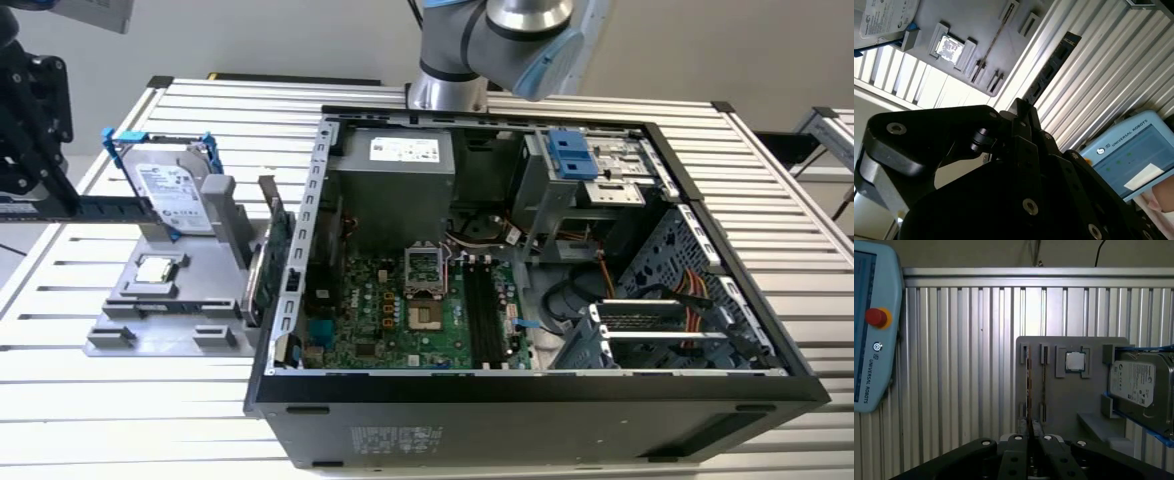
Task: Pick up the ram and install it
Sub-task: 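Pick up the ram and move it above insertion slot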
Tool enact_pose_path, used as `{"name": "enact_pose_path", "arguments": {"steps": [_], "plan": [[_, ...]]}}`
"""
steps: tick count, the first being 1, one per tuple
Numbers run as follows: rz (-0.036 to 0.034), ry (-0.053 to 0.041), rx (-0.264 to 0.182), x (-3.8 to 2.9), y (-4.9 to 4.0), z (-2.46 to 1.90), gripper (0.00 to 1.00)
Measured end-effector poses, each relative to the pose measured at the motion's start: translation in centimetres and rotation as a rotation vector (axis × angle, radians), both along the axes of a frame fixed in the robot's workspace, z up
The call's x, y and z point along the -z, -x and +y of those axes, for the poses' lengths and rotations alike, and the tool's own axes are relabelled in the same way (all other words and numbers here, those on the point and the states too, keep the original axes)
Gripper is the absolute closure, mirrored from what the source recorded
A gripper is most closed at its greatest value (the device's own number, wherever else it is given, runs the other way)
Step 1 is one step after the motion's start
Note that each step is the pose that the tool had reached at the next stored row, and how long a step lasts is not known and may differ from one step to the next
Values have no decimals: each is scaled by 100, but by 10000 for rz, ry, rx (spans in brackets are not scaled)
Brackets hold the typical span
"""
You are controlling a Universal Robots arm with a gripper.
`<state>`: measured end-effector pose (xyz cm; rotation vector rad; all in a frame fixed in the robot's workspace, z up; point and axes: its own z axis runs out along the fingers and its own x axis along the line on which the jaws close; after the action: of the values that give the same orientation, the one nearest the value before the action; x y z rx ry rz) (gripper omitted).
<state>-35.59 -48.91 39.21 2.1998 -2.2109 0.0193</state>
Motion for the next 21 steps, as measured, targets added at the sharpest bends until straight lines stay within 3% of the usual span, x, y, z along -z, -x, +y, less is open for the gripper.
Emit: {"name": "enact_pose_path", "arguments": {"steps": [21], "plan": [[0, -3, 1, 0, -140, 0, 100]]}}
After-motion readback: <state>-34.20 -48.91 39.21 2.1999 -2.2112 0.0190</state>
